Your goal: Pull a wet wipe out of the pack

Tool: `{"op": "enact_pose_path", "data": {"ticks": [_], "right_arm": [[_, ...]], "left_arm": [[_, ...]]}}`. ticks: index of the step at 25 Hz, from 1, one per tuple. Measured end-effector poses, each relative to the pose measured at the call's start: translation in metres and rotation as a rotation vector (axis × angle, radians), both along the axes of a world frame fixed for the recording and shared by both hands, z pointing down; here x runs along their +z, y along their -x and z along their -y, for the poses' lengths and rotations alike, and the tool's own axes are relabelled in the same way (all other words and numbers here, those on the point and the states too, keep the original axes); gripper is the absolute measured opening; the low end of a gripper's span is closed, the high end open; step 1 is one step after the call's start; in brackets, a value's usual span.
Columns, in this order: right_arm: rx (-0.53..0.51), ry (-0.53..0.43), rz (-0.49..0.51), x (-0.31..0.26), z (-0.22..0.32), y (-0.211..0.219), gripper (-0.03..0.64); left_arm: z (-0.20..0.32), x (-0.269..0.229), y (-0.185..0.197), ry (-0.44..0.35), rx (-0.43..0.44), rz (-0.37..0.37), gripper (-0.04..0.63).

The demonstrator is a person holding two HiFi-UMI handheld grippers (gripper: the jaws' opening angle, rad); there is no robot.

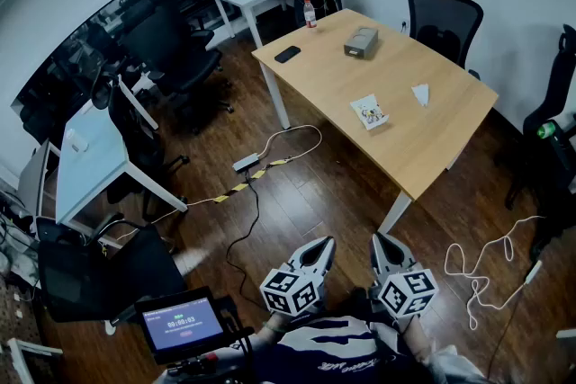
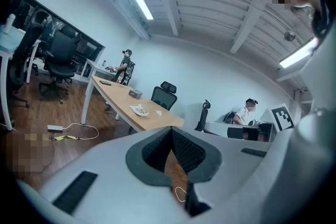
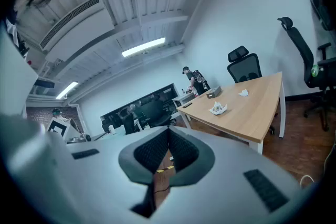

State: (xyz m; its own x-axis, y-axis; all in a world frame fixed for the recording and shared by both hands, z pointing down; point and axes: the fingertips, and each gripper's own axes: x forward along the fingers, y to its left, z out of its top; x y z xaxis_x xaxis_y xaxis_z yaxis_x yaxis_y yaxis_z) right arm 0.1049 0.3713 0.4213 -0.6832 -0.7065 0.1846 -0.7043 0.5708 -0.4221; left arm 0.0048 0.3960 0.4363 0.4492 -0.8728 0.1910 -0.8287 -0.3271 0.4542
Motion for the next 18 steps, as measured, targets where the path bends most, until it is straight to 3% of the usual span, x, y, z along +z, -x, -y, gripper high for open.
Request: {"op": "enact_pose_path", "data": {"ticks": [18], "right_arm": [[-0.086,0.074,0.024,0.037,0.053,-0.04,-0.009]], "left_arm": [[0.044,0.025,-0.041,0.074,-0.063,0.047,0.003]]}}
